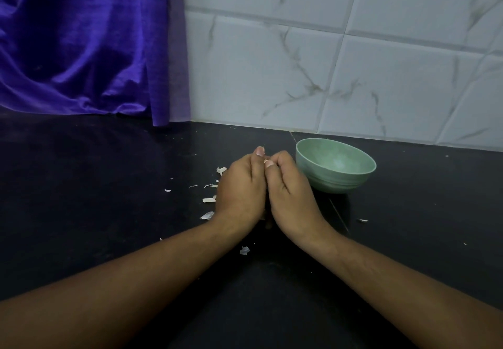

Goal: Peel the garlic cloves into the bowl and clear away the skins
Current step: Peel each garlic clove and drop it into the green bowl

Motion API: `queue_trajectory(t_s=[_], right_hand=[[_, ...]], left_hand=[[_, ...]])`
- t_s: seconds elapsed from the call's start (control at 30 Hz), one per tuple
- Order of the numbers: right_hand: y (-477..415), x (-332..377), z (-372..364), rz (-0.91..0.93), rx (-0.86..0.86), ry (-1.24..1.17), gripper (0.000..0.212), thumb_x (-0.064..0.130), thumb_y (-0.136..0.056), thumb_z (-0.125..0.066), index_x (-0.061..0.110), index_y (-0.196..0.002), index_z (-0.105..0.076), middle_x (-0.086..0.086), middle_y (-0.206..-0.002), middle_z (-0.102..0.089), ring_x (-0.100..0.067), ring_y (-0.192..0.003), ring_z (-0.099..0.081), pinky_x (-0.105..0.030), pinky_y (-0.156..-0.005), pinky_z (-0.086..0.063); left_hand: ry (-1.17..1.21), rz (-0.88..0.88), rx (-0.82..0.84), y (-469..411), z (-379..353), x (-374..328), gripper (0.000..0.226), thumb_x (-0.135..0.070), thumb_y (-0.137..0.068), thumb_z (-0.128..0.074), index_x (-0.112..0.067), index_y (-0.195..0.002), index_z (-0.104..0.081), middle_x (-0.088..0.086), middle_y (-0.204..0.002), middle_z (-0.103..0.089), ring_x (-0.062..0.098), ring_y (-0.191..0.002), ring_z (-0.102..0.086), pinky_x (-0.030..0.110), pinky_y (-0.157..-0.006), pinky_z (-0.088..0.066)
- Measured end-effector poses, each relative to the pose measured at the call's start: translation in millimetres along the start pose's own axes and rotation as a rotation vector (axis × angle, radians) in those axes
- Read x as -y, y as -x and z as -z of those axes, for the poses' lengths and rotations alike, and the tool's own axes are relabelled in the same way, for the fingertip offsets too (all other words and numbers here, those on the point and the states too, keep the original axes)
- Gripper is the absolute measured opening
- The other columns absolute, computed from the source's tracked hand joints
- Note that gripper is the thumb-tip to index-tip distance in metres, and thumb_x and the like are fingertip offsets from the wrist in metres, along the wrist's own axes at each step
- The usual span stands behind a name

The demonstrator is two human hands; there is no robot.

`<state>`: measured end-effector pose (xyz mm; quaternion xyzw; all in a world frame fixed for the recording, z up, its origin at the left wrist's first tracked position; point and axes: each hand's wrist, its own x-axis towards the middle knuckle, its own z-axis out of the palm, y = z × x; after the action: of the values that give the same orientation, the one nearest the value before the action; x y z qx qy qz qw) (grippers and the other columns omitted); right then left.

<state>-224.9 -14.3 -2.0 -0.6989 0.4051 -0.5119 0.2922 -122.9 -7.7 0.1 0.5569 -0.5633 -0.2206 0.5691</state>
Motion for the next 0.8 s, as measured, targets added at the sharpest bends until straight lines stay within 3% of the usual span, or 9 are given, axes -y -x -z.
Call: queue_trajectory(t_s=[0.1, 0.2, 0.3, 0.4, 0.5, 0.63, 0.73, 0.8], right_hand=[[-0.4, -0.3, -0.6, -0.038, 0.000, -0.005, 0.026, 0.027, -0.110, -0.044, 0.012, -0.090, -0.051, 0.005, -0.060, -0.055, -0.014, -0.051, -0.053, -0.028, -0.045, -0.040], [0.9, 6.2, -0.2, -0.166, 0.074, -0.220, 0.025, 0.031, -0.111, -0.044, 0.011, -0.098, -0.052, 0.009, -0.057, -0.052, -0.014, -0.044, -0.050, -0.029, -0.041, -0.039], [0.9, 12.5, 1.5, -0.236, 0.144, -0.405, 0.031, 0.041, -0.107, -0.052, 0.010, -0.103, -0.051, 0.006, -0.061, -0.055, -0.010, -0.042, -0.044, -0.026, -0.041, -0.038], [-1.1, 11.9, 3.2, -0.253, 0.156, -0.511, 0.031, 0.039, -0.102, -0.062, 0.009, -0.106, -0.053, -0.003, -0.069, -0.059, -0.012, -0.043, -0.038, -0.025, -0.039, -0.039], [-2.4, 12.3, 2.2, -0.260, 0.163, -0.532, 0.029, 0.033, -0.104, -0.060, 0.005, -0.109, -0.053, -0.008, -0.062, -0.052, -0.015, -0.043, -0.040, -0.026, -0.041, -0.043], [-1.6, 14.2, -2.4, -0.227, 0.101, -0.486, 0.029, 0.026, -0.108, -0.053, -0.002, -0.110, -0.049, -0.015, -0.060, -0.049, -0.019, -0.040, -0.043, -0.026, -0.039, -0.042], [-1.0, 9.9, -4.5, -0.194, 0.036, -0.336, 0.023, 0.027, -0.109, -0.051, 0.005, -0.104, -0.054, -0.011, -0.061, -0.056, -0.021, -0.045, -0.051, -0.029, -0.042, -0.043], [-0.7, 7.0, -5.9, -0.168, -0.008, -0.236, 0.021, 0.025, -0.110, -0.049, 0.009, -0.104, -0.060, 0.001, -0.066, -0.064, -0.013, -0.055, -0.059, -0.029, -0.050, -0.049]], left_hand=[[-0.068, -0.040, 0.003, 0.4, -0.3, 0.5, 0.052, -0.049, -0.109, -0.030, -0.020, -0.089, -0.068, -0.003, -0.077, -0.071, 0.023, -0.080, -0.069, 0.048, -0.077, -0.056], [-0.113, -0.045, -0.004, -1.7, 0.2, 1.3, 0.047, -0.045, -0.112, -0.029, -0.022, -0.092, -0.065, -0.004, -0.076, -0.069, 0.019, -0.078, -0.068, 0.047, -0.077, -0.056], [0.006, 0.000, 0.018, -2.3, 1.0, 0.4, 0.044, -0.047, -0.111, -0.032, -0.024, -0.089, -0.062, -0.001, -0.074, -0.070, 0.020, -0.066, -0.070, 0.048, -0.069, -0.059], [0.194, 0.086, 0.056, -1.2, 0.1, -1.0, 0.047, -0.049, -0.111, -0.033, -0.021, -0.099, -0.068, 0.005, -0.078, -0.075, 0.026, -0.052, -0.067, 0.036, -0.049, -0.053], [0.310, 0.162, 0.072, -0.6, -1.7, -1.4, 0.047, -0.053, -0.110, -0.033, -0.023, -0.106, -0.068, 0.011, -0.066, -0.068, 0.027, -0.044, -0.057, 0.027, -0.040, -0.043], [0.297, 0.148, 0.050, -0.4, -1.7, -2.4, 0.043, -0.048, -0.112, -0.032, -0.022, -0.106, -0.067, 0.013, -0.055, -0.060, 0.023, -0.038, -0.052, 0.022, -0.036, -0.036], [0.173, 0.073, 0.012, -0.8, -3.0, -0.2, 0.042, -0.043, -0.112, -0.033, -0.024, -0.104, -0.069, 0.005, -0.060, -0.066, 0.022, -0.045, -0.059, 0.030, -0.046, -0.046], [0.056, 0.025, -0.016, -1.7, -3.6, 1.4, 0.040, -0.040, -0.112, -0.034, -0.026, -0.104, -0.072, -0.003, -0.076, -0.073, 0.021, -0.068, -0.069, 0.038, -0.067, -0.055]])
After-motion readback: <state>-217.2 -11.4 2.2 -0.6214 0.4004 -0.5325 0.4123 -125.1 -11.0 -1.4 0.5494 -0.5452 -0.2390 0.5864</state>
